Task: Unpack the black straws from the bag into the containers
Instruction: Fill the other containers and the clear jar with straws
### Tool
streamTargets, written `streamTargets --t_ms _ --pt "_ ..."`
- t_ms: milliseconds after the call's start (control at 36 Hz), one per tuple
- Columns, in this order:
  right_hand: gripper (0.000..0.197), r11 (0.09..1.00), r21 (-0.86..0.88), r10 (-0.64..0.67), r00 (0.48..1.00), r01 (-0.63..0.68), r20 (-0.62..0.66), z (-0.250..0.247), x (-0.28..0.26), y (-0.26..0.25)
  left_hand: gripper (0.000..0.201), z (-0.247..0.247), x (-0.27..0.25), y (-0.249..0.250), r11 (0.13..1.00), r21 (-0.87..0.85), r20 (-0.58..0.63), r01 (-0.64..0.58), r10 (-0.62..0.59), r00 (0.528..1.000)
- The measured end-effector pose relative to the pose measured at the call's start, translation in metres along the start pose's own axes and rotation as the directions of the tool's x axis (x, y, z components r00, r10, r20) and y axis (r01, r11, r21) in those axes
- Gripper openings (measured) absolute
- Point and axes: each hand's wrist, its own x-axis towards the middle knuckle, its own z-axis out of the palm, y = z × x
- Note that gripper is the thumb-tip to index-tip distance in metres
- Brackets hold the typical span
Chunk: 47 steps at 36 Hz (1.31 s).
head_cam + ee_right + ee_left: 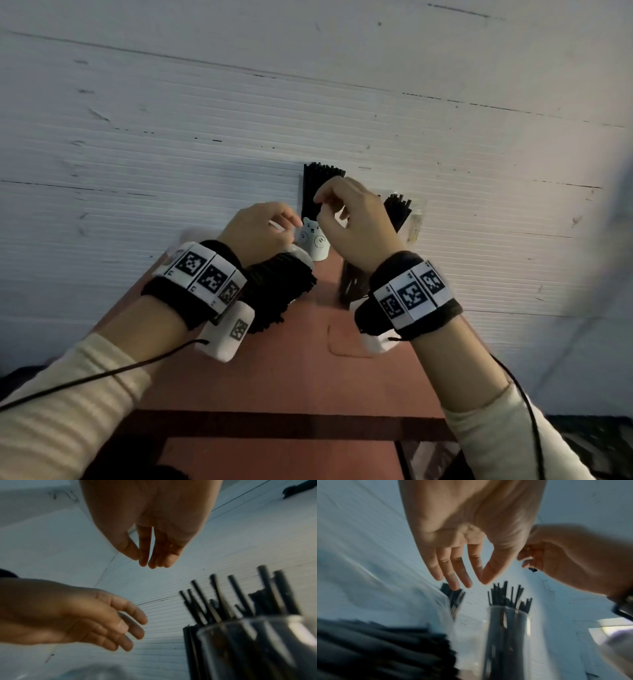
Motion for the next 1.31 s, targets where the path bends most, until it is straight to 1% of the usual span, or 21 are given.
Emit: streamTargets --t_ms 56,111,139,194,222,278,306,361,417,472,528,611,639,694,750,806,861,1055,1139,1222,1305 --pt "0.013 0.997 0.035 0.058 0.991 -0.063 0.12 0.017 -0.005 -0.006 0.021 -0.016 -0.008 -0.009 0.998 0.063 0.013 0.027 -0.027 1.0" --pt "0.016 0.992 0.014 0.119 0.955 -0.128 0.27 0.032 -0.01 -0.01 0.016 -0.027 -0.013 -0.02 0.986 0.154 0.082 0.06 -0.073 0.994" --pt "0.017 0.988 -0.01 0.151 0.93 -0.157 0.334 0.041 -0.011 -0.012 0.019 -0.032 -0.017 -0.025 0.98 0.19 0.126 0.062 -0.087 0.988" --pt "0.019 0.979 -0.076 0.206 0.882 -0.192 0.425 0.054 -0.013 -0.018 0.032 -0.038 -0.022 -0.035 0.98 0.197 0.22 0.038 -0.082 0.972" --pt "0.02 0.975 -0.118 0.222 0.858 -0.189 0.463 0.061 -0.013 -0.019 0.037 -0.039 -0.025 -0.038 0.983 0.182 0.256 0.025 -0.072 0.964" --pt "0.025 0.964 -0.212 0.252 0.795 -0.158 0.553 0.071 -0.011 -0.021 0.038 -0.041 -0.031 -0.041 0.991 0.134 0.294 0.025 -0.064 0.954" --pt "0.028 0.957 -0.252 0.268 0.761 -0.142 0.59 0.076 -0.011 -0.021 0.037 -0.041 -0.032 -0.044 0.993 0.117 0.291 0.025 -0.058 0.955" --pt "0.032 0.943 -0.308 0.302 0.714 -0.127 0.631 0.087 -0.009 -0.018 0.034 -0.039 -0.031 -0.049 0.995 0.1 0.256 0.029 -0.054 0.965" --pt "0.036 0.929 -0.355 0.323 0.685 -0.099 0.654 0.097 -0.007 -0.015 0.034 -0.038 -0.029 -0.054 0.996 0.072 0.199 0.051 -0.064 0.978" --pt "0.042 0.92 -0.383 0.336 0.667 -0.083 0.664 0.104 -0.006 -0.014 0.032 -0.039 -0.027 -0.058 0.994 0.077 0.129 0.075 -0.085 0.988" --pt "0.046 0.923 -0.376 0.331 0.674 -0.084 0.66 0.108 -0.005 -0.014 0.033 -0.04 -0.023 -0.06 0.993 0.082 0.067 0.089 -0.095 0.993" --pt "0.048 0.926 -0.376 0.281 0.712 -0.025 0.644 0.109 0.0 -0.015 0.037 -0.04 -0.02 -0.057 0.994 0.063 0.019 0.093 -0.095 0.995" --pt "0.048 0.924 -0.382 0.262 0.708 0.013 0.656 0.109 0.003 -0.017 0.037 -0.04 -0.019 -0.057 0.995 0.052 0.014 0.088 -0.089 0.996" --pt "0.048 0.917 -0.393 0.246 0.68 0.067 0.691 0.108 0.006 -0.02 0.037 -0.038 -0.018 -0.056 0.995 0.045 -0.006 0.084 -0.084 0.996" --pt "0.048 0.934 -0.357 0.268 0.659 0.0 0.703 0.108 0.005 -0.021 0.037 -0.037 -0.016 -0.058 0.996 0.043 -0.019 0.083 -0.082 0.996" --pt "0.046 0.949 -0.312 0.264 0.662 -0.048 0.701 0.108 0.004 -0.02 0.037 -0.037 -0.016 -0.06 0.996 0.034 -0.014 0.085 -0.084 0.996" --pt "0.045 0.954 -0.296 0.257 0.669 -0.057 0.697 0.109 0.004 -0.017 0.038 -0.039 -0.016 -0.061 0.996 0.021 -0.006 0.083 -0.083 0.997" --pt "0.04 0.964 -0.257 0.228 0.727 -0.073 0.648 0.106 0.004 -0.014 0.034 -0.041 -0.015 -0.065 0.996 0.017 -0.02 0.091 -0.091 0.996" --pt "0.037 0.967 -0.253 0.18 0.755 -0.02 0.63 0.104 0.006 -0.014 0.037 -0.041 -0.015 -0.066 0.995 0.022 -0.024 0.099 -0.099 0.995" --pt "0.032 0.973 -0.212 0.202 0.775 -0.089 0.599 0.101 0.006 -0.011 0.042 -0.041 -0.015 -0.065 0.994 0.023 -0.019 0.103 -0.102 0.995" --pt "0.032 0.972 -0.204 0.215 0.785 -0.115 0.58 0.101 0.005 -0.008 0.042 -0.041 -0.014 -0.064 0.994 0.03 -0.015 0.101 -0.101 0.995"
